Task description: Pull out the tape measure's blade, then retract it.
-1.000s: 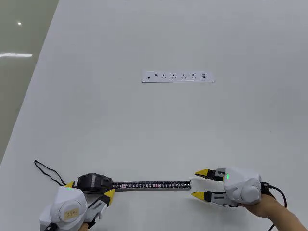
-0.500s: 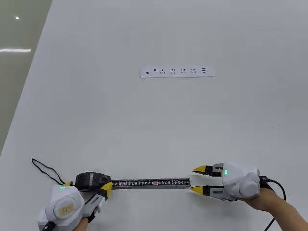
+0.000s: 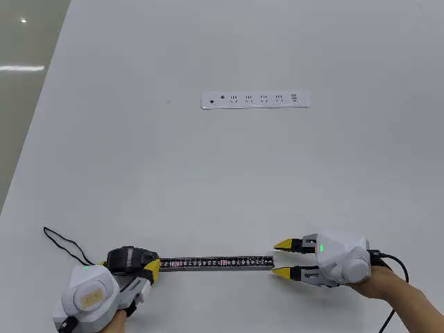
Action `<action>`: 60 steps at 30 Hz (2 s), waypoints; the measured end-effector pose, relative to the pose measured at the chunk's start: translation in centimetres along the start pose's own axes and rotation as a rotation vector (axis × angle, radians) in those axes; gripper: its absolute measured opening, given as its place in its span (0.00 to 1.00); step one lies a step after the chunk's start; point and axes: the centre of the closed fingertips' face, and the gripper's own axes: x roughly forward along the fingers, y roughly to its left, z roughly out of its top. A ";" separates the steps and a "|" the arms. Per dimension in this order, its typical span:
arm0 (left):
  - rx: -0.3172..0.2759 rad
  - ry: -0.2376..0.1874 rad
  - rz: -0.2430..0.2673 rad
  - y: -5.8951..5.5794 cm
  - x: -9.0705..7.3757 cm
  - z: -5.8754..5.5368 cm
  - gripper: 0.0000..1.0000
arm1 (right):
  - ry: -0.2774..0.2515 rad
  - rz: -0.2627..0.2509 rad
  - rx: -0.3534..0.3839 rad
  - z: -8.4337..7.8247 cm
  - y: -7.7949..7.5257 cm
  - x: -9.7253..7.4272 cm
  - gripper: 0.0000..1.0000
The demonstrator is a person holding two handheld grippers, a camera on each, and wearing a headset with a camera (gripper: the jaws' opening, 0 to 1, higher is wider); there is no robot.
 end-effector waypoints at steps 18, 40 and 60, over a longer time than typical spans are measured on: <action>-0.004 -0.001 -0.002 0.0 0.1 0.0 0.62 | 0.004 0.055 -0.018 -0.3 0.4 1.3 0.14; -0.031 -0.039 0.038 0.2 0.3 0.5 0.63 | 0.010 0.052 -0.010 -0.4 0.4 1.3 0.13; -0.041 -0.022 0.082 0.3 0.4 0.6 0.62 | 0.010 0.051 -0.015 -0.3 0.4 1.3 0.13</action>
